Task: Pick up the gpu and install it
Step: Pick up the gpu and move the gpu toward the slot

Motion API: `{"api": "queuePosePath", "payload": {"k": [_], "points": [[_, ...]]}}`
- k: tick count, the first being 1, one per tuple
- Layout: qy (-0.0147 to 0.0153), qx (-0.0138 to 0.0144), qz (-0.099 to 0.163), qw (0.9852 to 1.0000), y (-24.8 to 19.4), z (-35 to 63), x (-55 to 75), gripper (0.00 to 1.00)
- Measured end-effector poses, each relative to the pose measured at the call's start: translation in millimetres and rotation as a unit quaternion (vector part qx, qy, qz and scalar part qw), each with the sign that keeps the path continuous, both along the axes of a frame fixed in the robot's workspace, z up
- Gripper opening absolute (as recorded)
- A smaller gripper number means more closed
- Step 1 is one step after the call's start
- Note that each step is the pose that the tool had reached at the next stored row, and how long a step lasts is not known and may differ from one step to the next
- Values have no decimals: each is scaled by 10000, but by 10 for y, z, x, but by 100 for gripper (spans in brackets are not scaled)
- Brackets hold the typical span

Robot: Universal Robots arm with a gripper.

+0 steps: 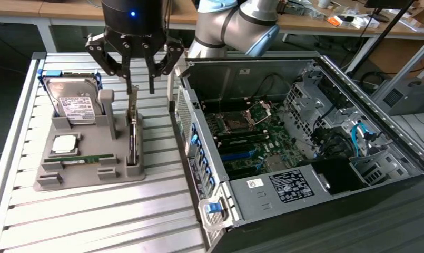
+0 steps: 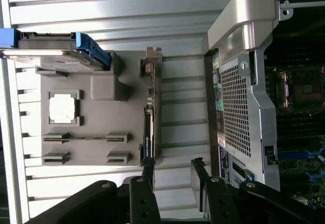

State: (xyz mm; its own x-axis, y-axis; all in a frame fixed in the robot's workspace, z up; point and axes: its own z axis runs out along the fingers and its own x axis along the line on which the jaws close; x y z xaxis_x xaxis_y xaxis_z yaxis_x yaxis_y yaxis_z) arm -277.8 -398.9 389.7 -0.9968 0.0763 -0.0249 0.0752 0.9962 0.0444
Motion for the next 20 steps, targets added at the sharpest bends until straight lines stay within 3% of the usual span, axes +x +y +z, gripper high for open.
{"api": "queuePosePath", "payload": {"k": [20], "points": [[0, 0, 1, 10000, 0, -144, -32, 42]]}}
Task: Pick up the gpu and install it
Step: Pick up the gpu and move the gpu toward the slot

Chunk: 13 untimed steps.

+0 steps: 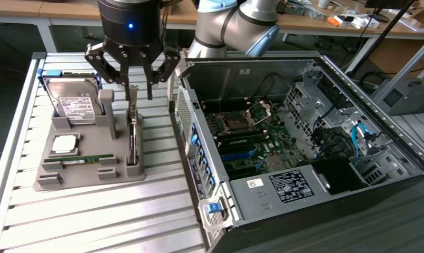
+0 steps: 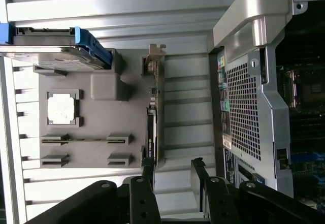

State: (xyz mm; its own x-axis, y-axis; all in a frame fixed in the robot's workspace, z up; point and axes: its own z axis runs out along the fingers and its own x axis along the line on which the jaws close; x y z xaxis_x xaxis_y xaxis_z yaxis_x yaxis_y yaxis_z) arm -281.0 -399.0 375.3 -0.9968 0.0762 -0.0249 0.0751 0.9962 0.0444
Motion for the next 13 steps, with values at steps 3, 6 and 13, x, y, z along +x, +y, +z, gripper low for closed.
{"api": "queuePosePath", "payload": {"k": [3, 6, 13], "points": [[0, 0, 0, 10000, 0, -24, 0, 42], [0, 0, 0, 10000, 0, -46, 0, 42], [0, 0, 0, 10000, -1, -83, 0, 42]]}}
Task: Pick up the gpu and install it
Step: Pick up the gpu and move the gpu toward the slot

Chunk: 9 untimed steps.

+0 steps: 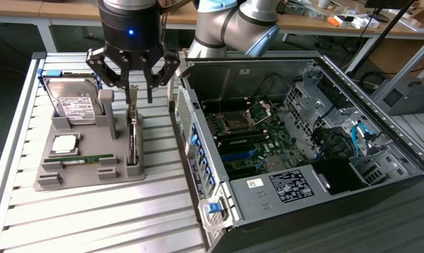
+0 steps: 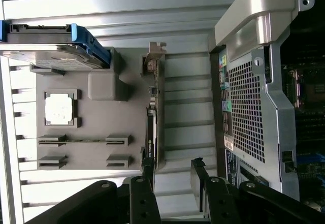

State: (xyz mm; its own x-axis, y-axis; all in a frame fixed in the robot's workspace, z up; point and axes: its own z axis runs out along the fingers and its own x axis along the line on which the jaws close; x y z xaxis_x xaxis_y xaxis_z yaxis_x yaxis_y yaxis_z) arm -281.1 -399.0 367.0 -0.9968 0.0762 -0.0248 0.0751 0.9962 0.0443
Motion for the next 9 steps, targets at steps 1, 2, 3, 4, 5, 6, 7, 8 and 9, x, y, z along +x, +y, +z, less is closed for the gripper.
{"api": "queuePosePath", "payload": {"k": [1, 2, 3, 4, 5, 6, 7, 8, 9], "points": [[0, 0, 0, 10000, 0, -3, 0, 42], [0, 0, 0, 10000, 0, -8, 0, 42], [0, 0, 0, 10000, 0, -13, 0, 42], [0, 1, 0, 10000, 0, -18, 0, 42], [0, 0, 0, 10000, 0, -23, 0, 42], [0, 0, 0, 10000, 0, -28, 0, 42], [0, 0, 0, 10000, 0, -33, 0, 42], [0, 0, 0, 10000, 0, -38, 0, 42], [-1, 0, 0, 10000, 0, -43, 0, 42]]}}
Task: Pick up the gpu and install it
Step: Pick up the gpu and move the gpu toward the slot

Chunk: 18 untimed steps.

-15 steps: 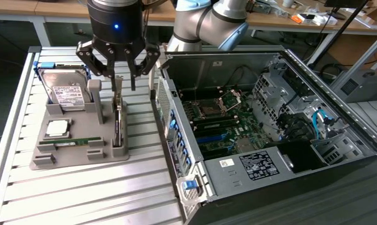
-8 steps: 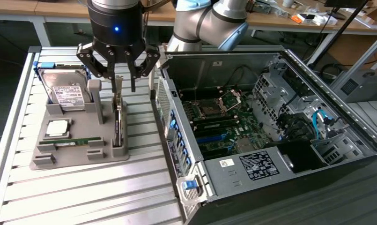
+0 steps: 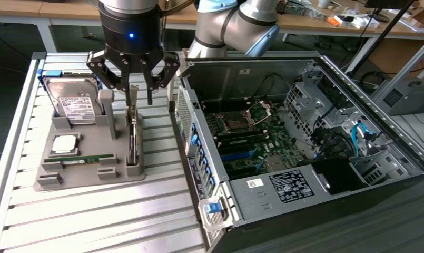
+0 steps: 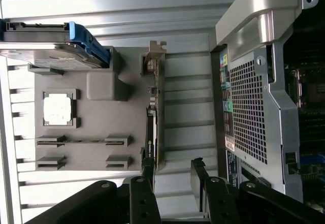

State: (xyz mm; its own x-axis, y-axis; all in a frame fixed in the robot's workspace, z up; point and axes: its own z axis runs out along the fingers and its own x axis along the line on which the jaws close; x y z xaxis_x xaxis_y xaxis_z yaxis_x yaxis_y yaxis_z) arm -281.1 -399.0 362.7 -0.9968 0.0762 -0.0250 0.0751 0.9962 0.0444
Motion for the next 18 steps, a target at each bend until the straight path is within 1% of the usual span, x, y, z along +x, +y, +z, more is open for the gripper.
{"api": "queuePosePath", "payload": {"k": [18], "points": [[1, 0, 0, 10000, 0, -102, 0, 42]]}}
